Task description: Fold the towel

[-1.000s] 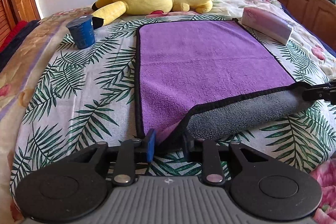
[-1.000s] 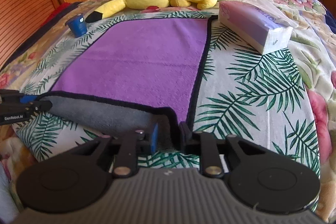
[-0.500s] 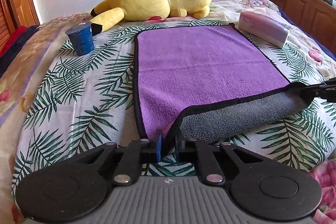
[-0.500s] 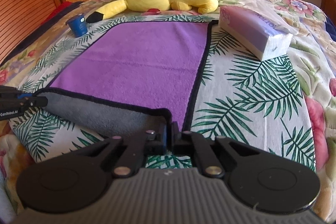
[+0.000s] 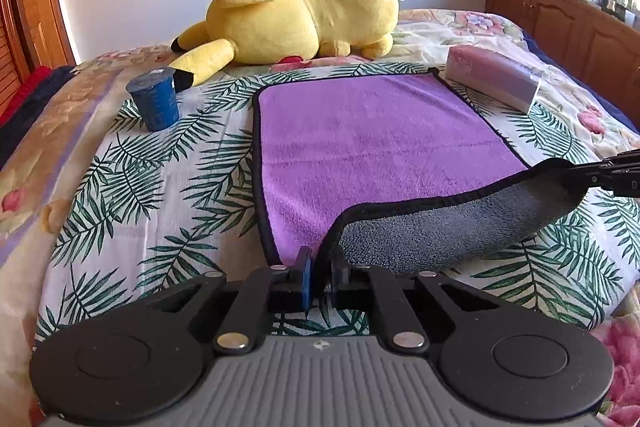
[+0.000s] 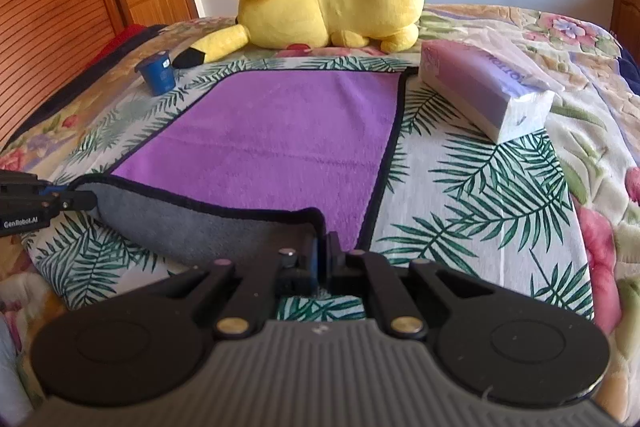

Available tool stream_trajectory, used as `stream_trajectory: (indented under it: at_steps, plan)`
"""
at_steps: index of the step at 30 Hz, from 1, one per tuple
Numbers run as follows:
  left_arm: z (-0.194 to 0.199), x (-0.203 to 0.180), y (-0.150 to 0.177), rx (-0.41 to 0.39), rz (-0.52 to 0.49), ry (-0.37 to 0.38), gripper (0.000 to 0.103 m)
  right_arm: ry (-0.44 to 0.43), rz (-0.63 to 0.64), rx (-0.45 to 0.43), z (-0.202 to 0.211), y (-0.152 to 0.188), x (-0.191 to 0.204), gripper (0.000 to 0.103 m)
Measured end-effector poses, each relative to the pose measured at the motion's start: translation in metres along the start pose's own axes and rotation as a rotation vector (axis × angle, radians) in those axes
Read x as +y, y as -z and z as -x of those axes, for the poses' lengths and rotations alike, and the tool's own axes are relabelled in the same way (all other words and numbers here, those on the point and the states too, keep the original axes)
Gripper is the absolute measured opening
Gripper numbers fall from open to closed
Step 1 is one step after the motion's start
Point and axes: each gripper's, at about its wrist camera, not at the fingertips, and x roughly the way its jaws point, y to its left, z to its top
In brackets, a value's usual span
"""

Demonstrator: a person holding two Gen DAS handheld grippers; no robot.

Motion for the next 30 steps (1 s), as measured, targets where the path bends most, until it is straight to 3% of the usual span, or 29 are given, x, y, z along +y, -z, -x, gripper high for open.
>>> stream_trajectory:
  at_steps: [30]
  plan:
    - [0.016, -0.001, -0.015, -0.072, -0.001, -0.008, 0.009, -0.003, 0.022, -0.094, 0.014, -0.013, 0.005, 0.005]
